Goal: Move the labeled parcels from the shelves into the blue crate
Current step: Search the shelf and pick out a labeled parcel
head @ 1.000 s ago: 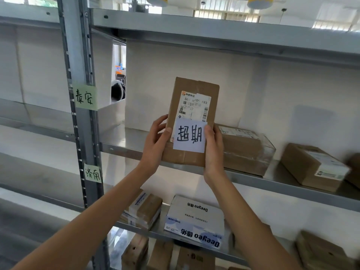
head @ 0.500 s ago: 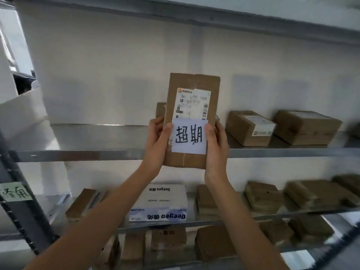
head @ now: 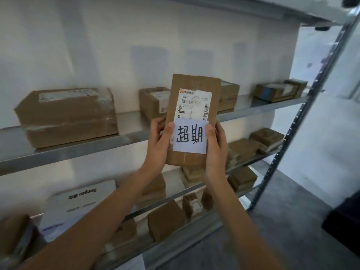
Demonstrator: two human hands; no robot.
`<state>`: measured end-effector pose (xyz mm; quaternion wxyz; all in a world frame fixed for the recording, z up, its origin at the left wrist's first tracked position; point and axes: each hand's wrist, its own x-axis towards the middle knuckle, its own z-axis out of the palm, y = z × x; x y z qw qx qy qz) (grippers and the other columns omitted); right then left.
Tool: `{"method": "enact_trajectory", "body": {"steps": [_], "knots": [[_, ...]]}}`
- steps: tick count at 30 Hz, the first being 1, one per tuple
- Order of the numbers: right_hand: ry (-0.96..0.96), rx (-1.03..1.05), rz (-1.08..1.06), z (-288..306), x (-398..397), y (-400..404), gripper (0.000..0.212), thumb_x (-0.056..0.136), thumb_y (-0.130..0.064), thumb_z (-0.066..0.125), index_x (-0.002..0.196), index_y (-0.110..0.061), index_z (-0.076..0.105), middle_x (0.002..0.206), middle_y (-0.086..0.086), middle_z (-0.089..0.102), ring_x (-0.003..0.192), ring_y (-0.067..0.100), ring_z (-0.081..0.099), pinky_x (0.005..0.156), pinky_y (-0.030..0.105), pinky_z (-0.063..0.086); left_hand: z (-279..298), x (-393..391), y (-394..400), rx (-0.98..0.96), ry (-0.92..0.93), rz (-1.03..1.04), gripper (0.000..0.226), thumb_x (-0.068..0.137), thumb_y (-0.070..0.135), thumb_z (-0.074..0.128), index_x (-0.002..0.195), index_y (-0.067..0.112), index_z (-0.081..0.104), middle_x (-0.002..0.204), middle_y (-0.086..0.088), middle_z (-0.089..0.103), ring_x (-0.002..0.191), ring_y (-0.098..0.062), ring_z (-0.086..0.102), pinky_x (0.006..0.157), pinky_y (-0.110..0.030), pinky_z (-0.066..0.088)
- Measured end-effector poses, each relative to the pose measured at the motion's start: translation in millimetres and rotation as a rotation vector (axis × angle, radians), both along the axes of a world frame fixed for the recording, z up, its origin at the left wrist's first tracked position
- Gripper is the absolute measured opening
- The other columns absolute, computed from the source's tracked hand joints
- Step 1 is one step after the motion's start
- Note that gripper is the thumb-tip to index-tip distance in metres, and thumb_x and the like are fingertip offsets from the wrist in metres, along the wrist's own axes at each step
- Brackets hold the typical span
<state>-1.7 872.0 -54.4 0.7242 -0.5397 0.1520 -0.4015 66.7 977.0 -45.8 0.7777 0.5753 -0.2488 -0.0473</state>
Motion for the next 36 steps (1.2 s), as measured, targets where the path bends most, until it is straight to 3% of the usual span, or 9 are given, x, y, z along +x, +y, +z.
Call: {"method": "enact_trajectory", "body": {"steps": [4, 11, 21, 24, 27, 31, 36], "knots": [[0.027, -0.021, -0.139, -10.6, -34.5, -77.9, 0.041, 0.095, -0.033, 0.059, 0.135, -0.023, 0.052, 0.115, 0.001, 0.069, 0.091, 0.012, 0.071, 0.068, 0.023, 0.057, -11.5, -24.0, -86.4, 0.032, 0.015, -0.097, 0.022, 0.099, 0.026, 0.048, 0.120, 0.020, 0.044, 0.118, -0.009, 0.064, 0.090, -0.013, 0.071, 0.068, -0.021, 0.056], [0.147, 0.041, -0.311, -44.6, -95.9, -189.1, 0.044, 0.093, -0.045, 0.058, 0.135, -0.035, 0.051, 0.111, -0.002, 0.072, 0.094, 0.017, 0.072, 0.080, 0.039, 0.060, -42.3, -73.7, -210.8, 0.116, 0.085, -0.277, 0.022, 0.099, 0.033, 0.047, 0.119, 0.027, 0.043, 0.108, 0.002, 0.068, 0.082, -0.009, 0.072, 0.062, -0.019, 0.055], [0.249, 0.094, -0.580, -93.4, -144.1, -312.1, 0.041, 0.097, -0.043, 0.052, 0.135, -0.029, 0.052, 0.118, 0.003, 0.069, 0.097, 0.019, 0.071, 0.078, 0.036, 0.060, -88.5, -97.8, -365.6, 0.199, 0.150, -0.510, 0.025, 0.096, 0.029, 0.054, 0.117, 0.019, 0.047, 0.106, -0.007, 0.068, 0.073, -0.006, 0.071, 0.056, -0.017, 0.054], [0.260, 0.117, -0.685, -96.7, -159.3, -346.3, 0.038, 0.097, -0.041, 0.053, 0.133, -0.027, 0.055, 0.114, 0.002, 0.071, 0.098, 0.020, 0.070, 0.083, 0.040, 0.059, -95.3, -106.2, -412.4, 0.225, 0.140, -0.624, 0.027, 0.096, 0.032, 0.053, 0.119, 0.021, 0.047, 0.107, -0.006, 0.068, 0.078, -0.011, 0.071, 0.056, -0.018, 0.054], [0.262, 0.139, -0.762, -98.2, -177.9, -375.1, 0.035, 0.098, -0.037, 0.052, 0.132, -0.027, 0.056, 0.108, 0.001, 0.073, 0.093, 0.016, 0.071, 0.078, 0.032, 0.060, -101.3, -119.3, -453.5, 0.269, 0.128, -0.701, 0.030, 0.096, 0.036, 0.052, 0.122, 0.024, 0.047, 0.109, -0.005, 0.067, 0.086, -0.017, 0.070, 0.059, -0.021, 0.057], [0.275, 0.189, -0.853, -108.9, -205.6, -415.4, 0.038, 0.097, -0.037, 0.053, 0.134, -0.026, 0.055, 0.108, 0.000, 0.072, 0.092, 0.014, 0.071, 0.077, 0.030, 0.060, -116.2, -142.1, -509.6, 0.320, 0.088, -0.782, 0.034, 0.095, 0.041, 0.051, 0.124, 0.026, 0.047, 0.118, -0.007, 0.066, 0.094, -0.020, 0.070, 0.071, -0.030, 0.061], [0.261, 0.211, -0.930, -124.5, -238.5, -477.9, 0.038, 0.097, -0.038, 0.053, 0.133, -0.026, 0.056, 0.109, 0.001, 0.072, 0.095, 0.018, 0.071, 0.079, 0.035, 0.060, -126.2, -177.6, -579.3, 0.345, 0.036, -0.843, 0.032, 0.096, 0.040, 0.048, 0.125, 0.026, 0.045, 0.117, -0.003, 0.065, 0.091, -0.016, 0.069, 0.064, -0.019, 0.058]]}}
